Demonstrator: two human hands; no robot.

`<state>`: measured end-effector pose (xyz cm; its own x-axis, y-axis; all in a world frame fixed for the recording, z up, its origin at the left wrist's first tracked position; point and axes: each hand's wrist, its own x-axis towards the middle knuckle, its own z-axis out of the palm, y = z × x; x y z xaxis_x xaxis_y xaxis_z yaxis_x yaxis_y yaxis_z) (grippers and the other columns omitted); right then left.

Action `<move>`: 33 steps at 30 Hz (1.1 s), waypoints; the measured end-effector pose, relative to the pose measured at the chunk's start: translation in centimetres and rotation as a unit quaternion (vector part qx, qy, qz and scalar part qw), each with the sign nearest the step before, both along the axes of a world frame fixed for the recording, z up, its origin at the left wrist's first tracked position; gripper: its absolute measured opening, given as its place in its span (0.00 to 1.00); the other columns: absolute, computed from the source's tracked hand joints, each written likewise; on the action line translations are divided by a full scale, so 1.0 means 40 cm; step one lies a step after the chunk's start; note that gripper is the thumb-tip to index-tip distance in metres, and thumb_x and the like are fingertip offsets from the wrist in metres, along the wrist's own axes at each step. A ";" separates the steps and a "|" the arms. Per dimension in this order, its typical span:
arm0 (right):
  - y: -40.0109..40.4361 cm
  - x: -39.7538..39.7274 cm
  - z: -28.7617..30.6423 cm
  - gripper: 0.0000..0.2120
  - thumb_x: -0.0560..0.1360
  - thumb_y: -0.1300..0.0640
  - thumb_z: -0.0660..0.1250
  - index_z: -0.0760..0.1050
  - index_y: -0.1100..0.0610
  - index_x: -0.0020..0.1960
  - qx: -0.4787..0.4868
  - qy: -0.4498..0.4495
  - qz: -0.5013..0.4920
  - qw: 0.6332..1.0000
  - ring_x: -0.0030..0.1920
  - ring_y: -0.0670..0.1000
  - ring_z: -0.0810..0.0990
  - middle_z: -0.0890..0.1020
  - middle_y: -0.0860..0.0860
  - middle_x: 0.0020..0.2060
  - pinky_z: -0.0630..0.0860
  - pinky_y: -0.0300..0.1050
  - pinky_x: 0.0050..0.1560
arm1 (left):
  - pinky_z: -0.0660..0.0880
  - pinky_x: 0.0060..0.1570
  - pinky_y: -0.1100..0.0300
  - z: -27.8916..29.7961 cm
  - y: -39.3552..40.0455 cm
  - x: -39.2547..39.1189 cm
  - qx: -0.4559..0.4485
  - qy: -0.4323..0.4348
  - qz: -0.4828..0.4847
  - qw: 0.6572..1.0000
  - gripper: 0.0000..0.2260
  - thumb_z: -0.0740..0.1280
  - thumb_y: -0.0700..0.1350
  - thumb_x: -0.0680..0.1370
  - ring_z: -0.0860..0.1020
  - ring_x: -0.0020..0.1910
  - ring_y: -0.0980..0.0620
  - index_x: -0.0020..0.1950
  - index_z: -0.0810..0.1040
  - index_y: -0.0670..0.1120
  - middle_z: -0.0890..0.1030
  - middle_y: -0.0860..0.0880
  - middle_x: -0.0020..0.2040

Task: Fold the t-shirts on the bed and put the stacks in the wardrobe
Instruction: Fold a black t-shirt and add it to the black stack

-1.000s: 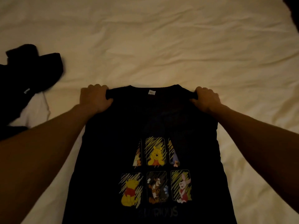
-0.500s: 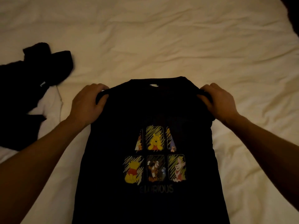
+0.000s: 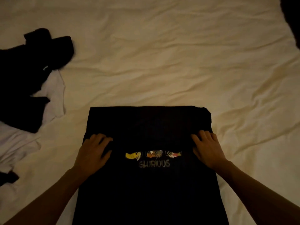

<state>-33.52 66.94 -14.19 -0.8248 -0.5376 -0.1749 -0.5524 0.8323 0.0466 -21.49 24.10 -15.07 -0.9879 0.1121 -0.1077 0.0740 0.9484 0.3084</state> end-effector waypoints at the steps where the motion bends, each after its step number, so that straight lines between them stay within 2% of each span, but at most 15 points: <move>1: -0.010 0.005 -0.003 0.25 0.63 0.56 0.78 0.76 0.57 0.58 0.004 0.002 0.006 1.000 0.47 0.62 0.76 0.76 0.59 0.49 0.75 0.58 0.48 | 0.74 0.36 0.50 0.000 0.015 0.001 -0.010 0.006 -0.008 1.000 0.18 0.60 0.52 0.76 0.73 0.47 0.44 0.60 0.77 0.45 0.76 0.45 0.51; 5: -0.053 0.022 -0.007 0.23 0.59 0.58 0.79 0.77 0.57 0.52 -0.007 -0.004 0.035 0.999 0.43 0.61 0.78 0.77 0.58 0.45 0.76 0.55 0.42 | 0.72 0.35 0.54 -0.003 0.057 -0.004 -0.007 0.005 -0.008 1.000 0.11 0.58 0.48 0.74 0.77 0.41 0.44 0.50 0.77 0.48 0.76 0.48 0.45; 7: -0.063 0.024 -0.004 0.20 0.60 0.55 0.77 0.76 0.56 0.50 -0.007 -0.037 0.053 0.998 0.42 0.60 0.79 0.78 0.56 0.43 0.76 0.54 0.40 | 0.70 0.36 0.55 0.005 0.068 -0.007 0.001 0.005 -0.009 1.000 0.12 0.59 0.51 0.73 0.77 0.40 0.45 0.46 0.78 0.48 0.75 0.50 0.42; 9: -0.056 0.013 0.004 0.15 0.66 0.49 0.66 0.77 0.54 0.50 -0.046 -0.080 0.051 0.994 0.44 0.59 0.79 0.77 0.53 0.43 0.75 0.53 0.44 | 0.67 0.39 0.54 0.023 0.063 -0.011 0.006 0.032 0.028 0.999 0.14 0.61 0.56 0.74 0.76 0.41 0.45 0.46 0.80 0.47 0.76 0.49 0.42; 10: -0.051 0.000 0.014 0.17 0.68 0.48 0.60 0.77 0.55 0.51 -0.090 -0.103 0.009 0.990 0.46 0.58 0.79 0.77 0.53 0.44 0.73 0.53 0.47 | 0.67 0.40 0.52 0.033 0.052 -0.019 0.010 0.050 0.088 0.995 0.15 0.62 0.56 0.75 0.76 0.43 0.44 0.48 0.80 0.47 0.77 0.48 0.44; 12: -0.048 -0.044 0.045 0.18 0.73 0.48 0.59 0.77 0.58 0.55 -0.193 -0.099 -0.148 0.965 0.50 0.57 0.77 0.78 0.55 0.48 0.73 0.52 0.50 | 0.70 0.45 0.49 0.055 0.014 -0.056 0.046 0.060 0.265 0.961 0.18 0.62 0.59 0.77 0.76 0.47 0.42 0.55 0.79 0.46 0.78 0.44 0.48; 14: -0.039 -0.114 0.064 0.20 0.78 0.47 0.65 0.73 0.61 0.61 -0.269 -0.045 -0.331 0.903 0.54 0.58 0.76 0.77 0.59 0.54 0.75 0.55 0.53 | 0.73 0.49 0.49 0.076 -0.022 -0.123 0.139 0.032 0.425 0.894 0.22 0.63 0.63 0.78 0.77 0.51 0.41 0.57 0.76 0.46 0.78 0.44 0.51; 16: -0.031 -0.185 0.076 0.24 0.76 0.43 0.68 0.71 0.61 0.62 -0.288 -0.081 -0.453 0.840 0.55 0.58 0.76 0.76 0.59 0.56 0.75 0.54 0.53 | 0.71 0.51 0.54 0.092 -0.044 -0.196 0.239 -0.043 0.514 0.823 0.21 0.66 0.62 0.77 0.77 0.51 0.44 0.57 0.76 0.45 0.78 0.46 0.52; 17: -0.030 -0.212 0.076 0.23 0.76 0.42 0.69 0.73 0.60 0.58 -0.299 -0.125 -0.486 0.812 0.52 0.57 0.77 0.77 0.57 0.52 0.75 0.51 0.49 | 0.71 0.50 0.55 0.094 -0.049 -0.226 0.268 -0.085 0.525 0.803 0.20 0.67 0.61 0.77 0.76 0.50 0.45 0.55 0.77 0.45 0.78 0.46 0.51; 19: -0.032 -0.249 0.063 0.18 0.75 0.43 0.69 0.73 0.58 0.43 -0.303 -0.195 -0.499 0.788 0.44 0.54 0.76 0.76 0.53 0.39 0.72 0.46 0.38 | 0.71 0.49 0.55 0.091 -0.049 -0.267 0.270 -0.122 0.515 0.804 0.20 0.68 0.60 0.76 0.77 0.49 0.44 0.54 0.79 0.43 0.79 0.45 0.49; 21: -0.036 -0.273 0.048 0.18 0.75 0.45 0.70 0.72 0.59 0.38 -0.303 -0.209 -0.499 0.785 0.42 0.55 0.77 0.76 0.53 0.35 0.72 0.45 0.36 | 0.72 0.49 0.54 0.077 -0.052 -0.289 0.255 -0.108 0.520 0.808 0.21 0.70 0.59 0.75 0.79 0.51 0.42 0.55 0.80 0.41 0.80 0.44 0.50; 24: -0.049 -0.296 0.033 0.15 0.73 0.48 0.73 0.75 0.60 0.46 -0.381 -0.234 -0.522 0.726 0.45 0.56 0.81 0.81 0.57 0.44 0.80 0.52 0.47 | 0.74 0.51 0.54 0.054 -0.062 -0.300 0.287 -0.085 0.554 0.777 0.19 0.74 0.55 0.74 0.79 0.52 0.43 0.56 0.80 0.43 0.81 0.45 0.52; 28: -0.051 -0.308 0.042 0.11 0.76 0.60 0.70 0.76 0.60 0.58 -0.430 -0.277 -0.513 0.690 0.44 0.55 0.81 0.81 0.58 0.48 0.78 0.46 0.39 | 0.77 0.53 0.56 0.030 -0.067 -0.291 0.369 -0.057 0.571 0.732 0.09 0.74 0.49 0.73 0.80 0.50 0.46 0.51 0.82 0.47 0.83 0.46 0.52; 30: -0.049 -0.309 0.052 0.11 0.78 0.65 0.65 0.78 0.58 0.59 -0.463 -0.272 -0.511 0.672 0.42 0.53 0.82 0.82 0.56 0.46 0.79 0.41 0.37 | 0.77 0.53 0.57 0.033 -0.063 -0.291 0.405 -0.030 0.585 0.702 0.04 0.73 0.45 0.75 0.81 0.50 0.47 0.48 0.82 0.49 0.83 0.46 0.52; 33: -0.027 -0.308 0.051 0.12 0.79 0.66 0.62 0.80 0.60 0.58 -0.505 -0.228 -0.519 0.651 0.43 0.51 0.82 0.83 0.55 0.47 0.78 0.39 0.38 | 0.78 0.57 0.55 0.029 -0.069 -0.296 0.462 -0.007 0.591 0.661 0.02 0.73 0.45 0.75 0.82 0.53 0.48 0.47 0.83 0.51 0.84 0.46 0.53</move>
